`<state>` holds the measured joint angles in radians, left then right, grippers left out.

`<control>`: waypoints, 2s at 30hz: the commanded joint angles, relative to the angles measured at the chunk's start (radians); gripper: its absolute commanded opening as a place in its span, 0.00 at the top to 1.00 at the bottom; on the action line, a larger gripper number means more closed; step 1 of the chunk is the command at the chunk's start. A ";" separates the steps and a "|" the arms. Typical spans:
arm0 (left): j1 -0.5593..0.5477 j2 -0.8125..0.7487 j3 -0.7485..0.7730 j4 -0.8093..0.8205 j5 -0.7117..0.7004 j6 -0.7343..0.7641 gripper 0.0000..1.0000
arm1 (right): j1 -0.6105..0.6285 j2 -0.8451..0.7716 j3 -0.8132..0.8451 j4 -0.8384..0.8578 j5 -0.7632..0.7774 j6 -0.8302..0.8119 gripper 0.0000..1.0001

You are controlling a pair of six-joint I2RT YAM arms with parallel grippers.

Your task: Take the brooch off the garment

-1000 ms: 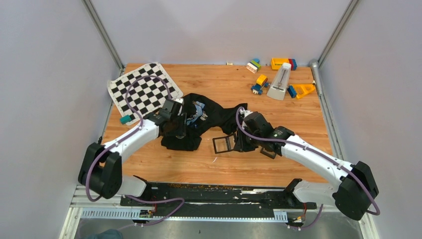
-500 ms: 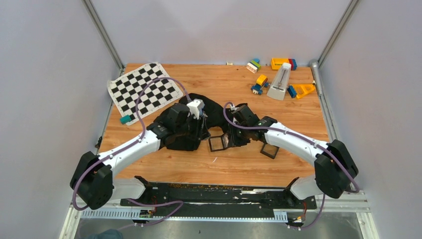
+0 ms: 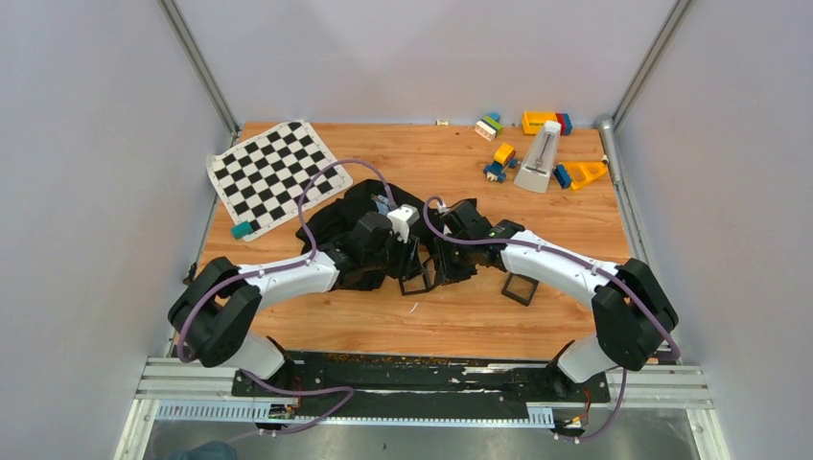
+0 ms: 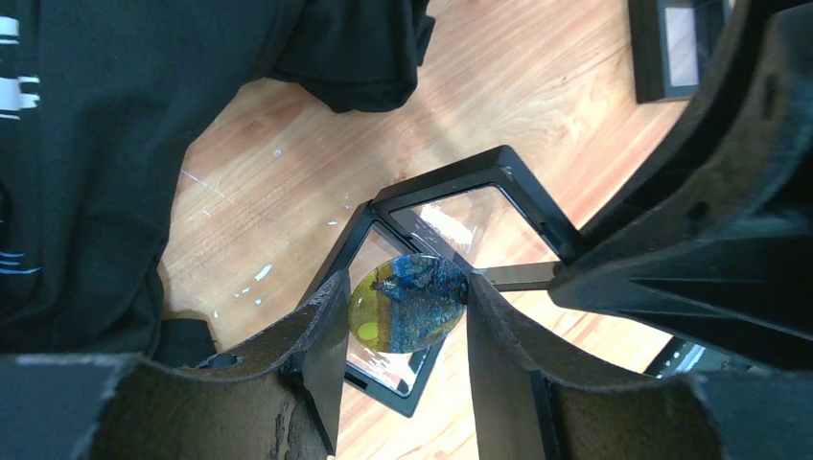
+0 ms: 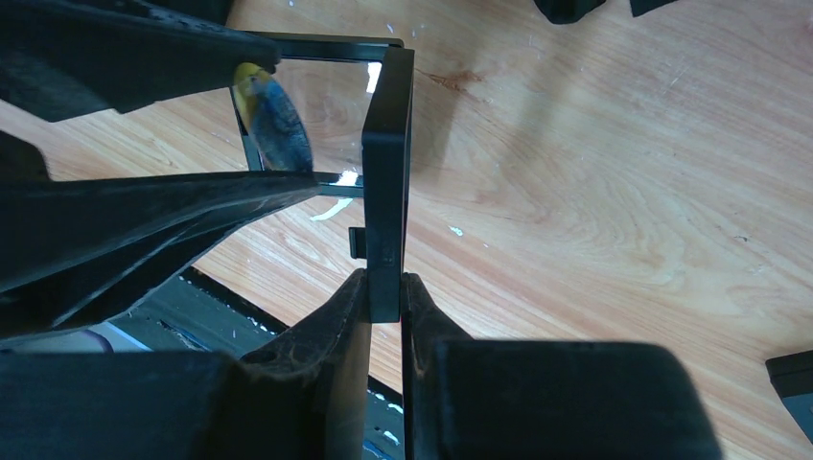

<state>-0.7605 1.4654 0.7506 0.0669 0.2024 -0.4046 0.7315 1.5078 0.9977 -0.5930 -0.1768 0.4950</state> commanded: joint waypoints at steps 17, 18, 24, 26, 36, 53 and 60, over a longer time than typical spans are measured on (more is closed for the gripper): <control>-0.084 0.080 -0.009 0.038 -0.107 0.043 0.65 | -0.004 0.015 0.045 -0.006 -0.008 -0.006 1.00; -0.091 0.078 -0.009 0.030 -0.121 0.044 0.65 | -0.003 0.015 0.045 -0.006 -0.007 -0.007 1.00; -0.108 0.071 0.010 -0.037 -0.192 0.049 0.63 | -0.003 0.015 0.045 -0.007 -0.008 -0.007 1.00; -0.109 0.074 0.016 -0.054 -0.198 0.050 0.63 | -0.003 0.015 0.047 -0.007 -0.009 -0.007 1.00; -0.113 0.086 0.018 -0.062 -0.256 0.053 0.52 | -0.003 0.016 0.050 -0.008 -0.014 -0.012 0.90; -0.112 0.135 0.070 -0.116 -0.214 0.007 0.34 | -0.003 -0.067 0.036 0.013 -0.033 -0.028 0.62; -0.112 0.008 0.082 -0.221 -0.232 -0.021 0.32 | -0.026 -0.165 0.005 0.042 -0.009 -0.035 0.63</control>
<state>-0.8711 1.5726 0.8055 -0.0811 -0.0093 -0.3992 0.7280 1.4109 1.0100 -0.5983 -0.2005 0.4820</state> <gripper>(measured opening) 0.675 0.374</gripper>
